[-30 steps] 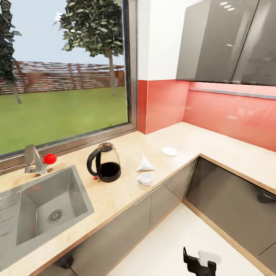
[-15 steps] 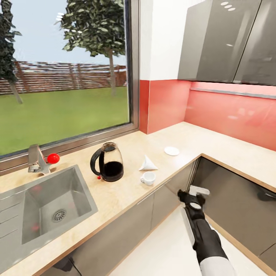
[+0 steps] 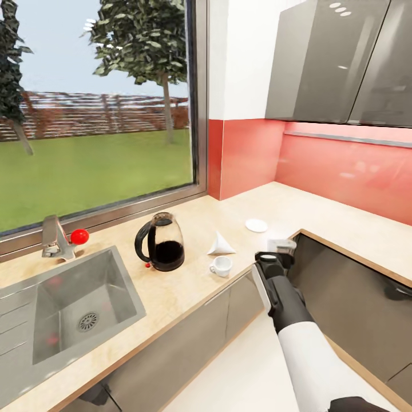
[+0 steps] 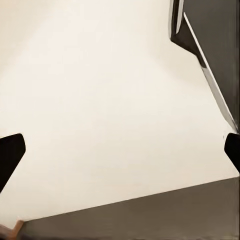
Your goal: Set up a coffee station on the kitchen countertop: keep the coffee maker on the countertop, move the bottle of coffee from the kitchen shelf to the counter next to the coffee maker, place a paper coffee filter on top of the coffee maker, put the saucer next to the coffee maker with the coffee cup on the saucer, and place the electric kettle next to the coffee maker.
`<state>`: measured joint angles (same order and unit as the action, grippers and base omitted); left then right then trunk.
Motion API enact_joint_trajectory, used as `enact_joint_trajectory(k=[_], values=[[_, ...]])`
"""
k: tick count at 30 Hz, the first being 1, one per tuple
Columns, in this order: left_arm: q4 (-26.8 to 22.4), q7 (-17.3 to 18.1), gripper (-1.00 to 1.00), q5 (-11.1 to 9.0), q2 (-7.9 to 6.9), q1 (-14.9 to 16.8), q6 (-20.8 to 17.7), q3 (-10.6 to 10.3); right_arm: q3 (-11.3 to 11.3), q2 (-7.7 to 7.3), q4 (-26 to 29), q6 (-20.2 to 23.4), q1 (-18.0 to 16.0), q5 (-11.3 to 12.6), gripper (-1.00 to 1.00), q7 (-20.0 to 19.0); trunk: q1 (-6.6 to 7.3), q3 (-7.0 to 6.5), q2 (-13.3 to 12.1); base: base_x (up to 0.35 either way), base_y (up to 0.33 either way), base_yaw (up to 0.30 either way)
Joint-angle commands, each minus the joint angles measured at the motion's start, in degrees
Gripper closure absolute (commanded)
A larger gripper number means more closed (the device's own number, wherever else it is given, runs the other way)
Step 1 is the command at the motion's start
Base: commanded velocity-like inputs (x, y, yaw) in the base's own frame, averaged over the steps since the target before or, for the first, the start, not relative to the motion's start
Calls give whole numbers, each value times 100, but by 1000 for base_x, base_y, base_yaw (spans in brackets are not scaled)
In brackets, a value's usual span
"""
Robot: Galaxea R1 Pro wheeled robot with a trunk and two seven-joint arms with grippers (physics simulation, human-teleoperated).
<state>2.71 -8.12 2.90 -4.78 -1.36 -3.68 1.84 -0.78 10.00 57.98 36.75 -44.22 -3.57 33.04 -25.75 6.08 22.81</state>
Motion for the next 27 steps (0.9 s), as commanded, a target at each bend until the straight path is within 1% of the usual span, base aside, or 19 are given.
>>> enact_joint_trajectory(k=[1,2,6,11,24,27], values=[[-6,-7,-100,32,22,-32,-11,15,12,0,-30,47,-3,-34,-100,-3,-3,10,11,0,0,0],[-6,-7,-100,32,22,-65,-11,15,12,0,-63,47,-3,-34,-100,-3,-3,10,11,0,0,0],[-7,17,-100,35,-1,-138,21,3,-113,0,-191,43,1,-8,-100,-16,-3,10,11,0,0,0],[-7,14,-100,35,-4,-144,25,1,-131,0,-240,42,1,4,-100,-17,-3,10,11,0,0,62],[1,12,-100,35,11,-154,21,1,-133,0,-261,42,1,6,-100,-17,-3,10,11,50,31,262],[2,-16,-100,37,64,-154,14,1,-133,0,-261,42,1,6,-100,-18,-3,10,11,4,2,279]])
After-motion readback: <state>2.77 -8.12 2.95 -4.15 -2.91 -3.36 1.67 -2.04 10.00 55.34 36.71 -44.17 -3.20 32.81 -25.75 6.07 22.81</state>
